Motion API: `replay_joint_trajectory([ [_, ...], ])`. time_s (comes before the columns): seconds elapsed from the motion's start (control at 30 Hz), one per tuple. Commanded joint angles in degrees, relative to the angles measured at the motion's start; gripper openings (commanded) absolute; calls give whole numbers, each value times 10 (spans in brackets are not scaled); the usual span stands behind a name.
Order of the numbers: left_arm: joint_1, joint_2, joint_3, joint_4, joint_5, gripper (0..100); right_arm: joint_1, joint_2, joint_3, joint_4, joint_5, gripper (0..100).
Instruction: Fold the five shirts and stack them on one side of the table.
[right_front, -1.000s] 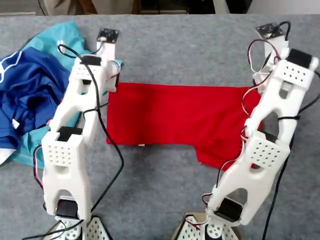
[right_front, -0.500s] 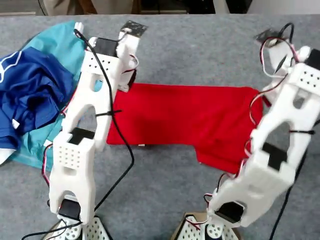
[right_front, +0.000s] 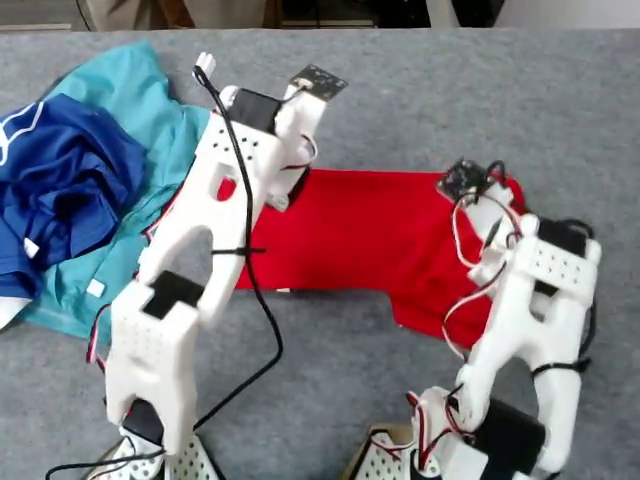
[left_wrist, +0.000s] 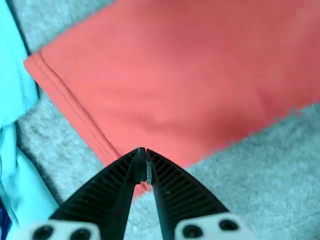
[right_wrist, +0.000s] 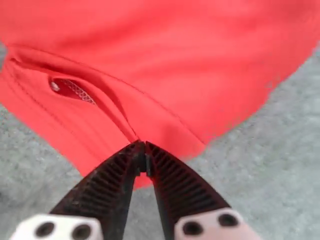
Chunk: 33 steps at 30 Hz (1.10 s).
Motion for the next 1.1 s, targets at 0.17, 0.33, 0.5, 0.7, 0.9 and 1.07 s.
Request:
replay_joint_trajectory([
  [0.17, 4, -258, 401, -207, -2, 17, -26, 45, 20, -79, -41, 2],
  [0.33, -6, -372, 716, -453, 49, 18, -44, 97, 18, -103, -70, 2],
  [0.5, -18, -428, 891, -644, 71, 19, -44, 92, 22, -76, -72, 2],
  [0.7, -44, -431, 943, -721, 72, 19, -40, 60, 59, -65, -66, 2],
  [0.9, -55, -435, 947, -721, 121, 19, -42, -23, 160, -66, -48, 2],
  [1.07, -55, -435, 947, -721, 123, 19, -44, -144, 217, -21, -40, 2],
])
